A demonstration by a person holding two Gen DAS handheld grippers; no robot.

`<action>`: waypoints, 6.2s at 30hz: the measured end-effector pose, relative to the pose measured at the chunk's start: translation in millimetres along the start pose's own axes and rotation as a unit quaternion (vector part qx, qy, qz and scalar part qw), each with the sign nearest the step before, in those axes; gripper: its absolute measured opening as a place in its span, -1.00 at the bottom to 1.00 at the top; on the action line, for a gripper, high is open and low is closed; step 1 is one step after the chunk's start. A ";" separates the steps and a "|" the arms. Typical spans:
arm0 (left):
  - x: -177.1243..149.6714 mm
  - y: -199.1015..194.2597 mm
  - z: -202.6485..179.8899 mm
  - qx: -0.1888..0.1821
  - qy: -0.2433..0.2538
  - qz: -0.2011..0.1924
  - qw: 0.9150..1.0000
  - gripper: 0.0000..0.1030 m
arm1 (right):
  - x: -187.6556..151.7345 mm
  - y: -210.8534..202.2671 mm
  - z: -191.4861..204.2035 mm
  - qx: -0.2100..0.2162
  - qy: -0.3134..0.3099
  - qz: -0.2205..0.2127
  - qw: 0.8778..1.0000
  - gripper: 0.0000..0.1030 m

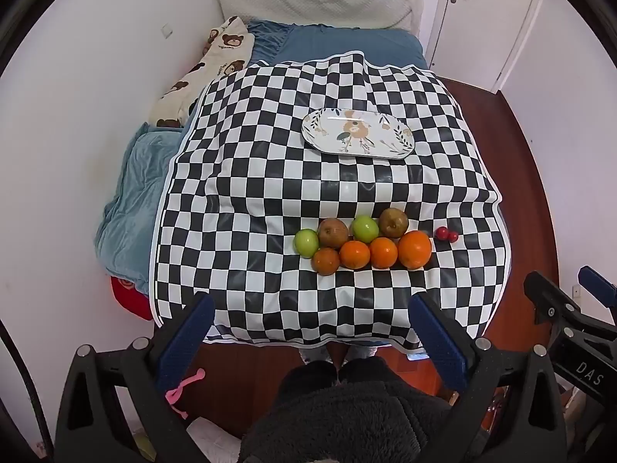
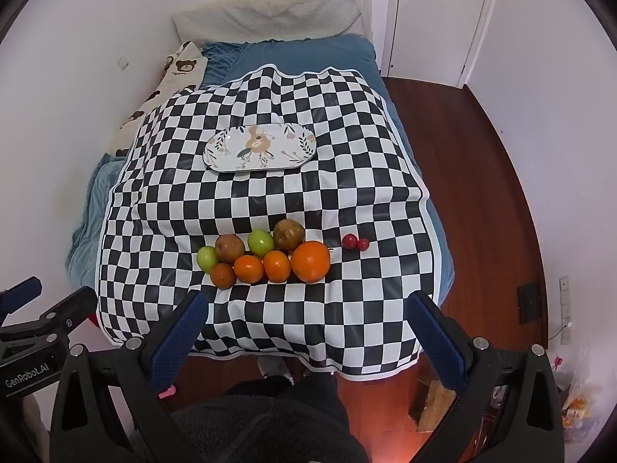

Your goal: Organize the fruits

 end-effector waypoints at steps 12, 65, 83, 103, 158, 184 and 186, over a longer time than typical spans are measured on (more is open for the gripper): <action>0.0 0.1 -0.3 -0.003 -0.002 0.000 1.000 1.00 | 0.7 -4.8 -0.4 -0.005 -0.003 -0.003 1.000 1.00; 0.8 -0.3 -0.3 -0.004 -0.002 -0.005 1.000 1.00 | -12.3 -19.6 1.9 -0.021 -0.010 -0.016 1.000 1.00; 1.2 -0.5 -0.2 -0.003 -0.002 -0.009 1.000 1.00 | -14.9 -21.7 1.4 -0.022 -0.011 -0.020 1.000 1.00; 19.1 19.7 15.1 0.007 -0.031 -0.023 0.999 1.00 | -4.6 -16.3 -5.1 -0.005 0.006 -0.016 1.000 1.00; 9.4 391.8 40.0 -0.135 -0.152 0.279 0.939 0.04 | 4.9 470.1 19.6 0.111 0.114 0.234 0.959 0.54; 109.8 292.1 16.9 -0.146 -0.029 0.140 0.979 0.01 | 12.5 347.9 21.5 0.150 0.148 0.129 0.969 0.53; 115.5 272.1 15.8 -0.154 -0.027 0.131 0.979 0.01 | 27.3 320.1 19.0 0.167 0.145 0.114 0.968 0.53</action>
Point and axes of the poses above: each gripper's, at about its wrist camera, not at the fingertips, and y roughly the way its jaws point, z to its left, x to its top, the point moved 7 cm from there along y, roughly the way its jaws point, and after that the axes turned 2 degrees about -y, right-handed, at the moved point
